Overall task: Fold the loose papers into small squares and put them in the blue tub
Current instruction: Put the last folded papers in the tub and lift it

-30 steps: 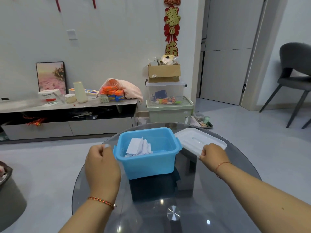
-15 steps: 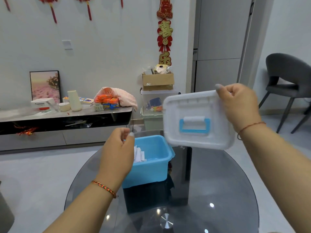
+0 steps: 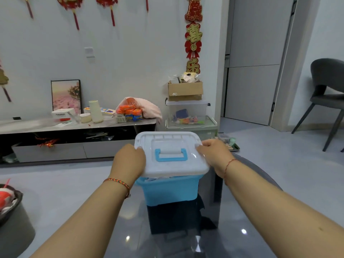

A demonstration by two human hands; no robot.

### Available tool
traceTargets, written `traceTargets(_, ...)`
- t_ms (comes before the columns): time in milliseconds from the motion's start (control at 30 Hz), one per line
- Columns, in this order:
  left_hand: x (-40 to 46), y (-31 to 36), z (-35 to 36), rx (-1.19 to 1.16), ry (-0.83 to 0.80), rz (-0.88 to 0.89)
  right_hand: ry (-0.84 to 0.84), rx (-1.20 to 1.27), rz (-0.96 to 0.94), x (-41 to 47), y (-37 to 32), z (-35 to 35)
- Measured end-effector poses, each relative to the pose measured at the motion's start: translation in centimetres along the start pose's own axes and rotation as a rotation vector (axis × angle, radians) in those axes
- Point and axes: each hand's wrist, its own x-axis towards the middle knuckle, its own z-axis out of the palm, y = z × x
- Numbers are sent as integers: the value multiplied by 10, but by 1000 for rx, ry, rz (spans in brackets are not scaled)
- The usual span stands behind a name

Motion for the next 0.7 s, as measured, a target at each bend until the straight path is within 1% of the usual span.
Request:
traceTargets(67,4,-1,4,129,-22,-11,15,-112,-23,8,5,10)
traceTargets(167,9,-5,10,272,-21,-50,56,-360,-22,19,3,16)
traceTargets(300,15,-9,19,399,-35,-26,73,-593,21,27,2,25)
traceTargets(433,21,-16,25,470,-56,1,75,-674,51,31,6,31)
traceTargets(700,30,-30,34,430,-67,-3,39,-753,60,42,27,35)
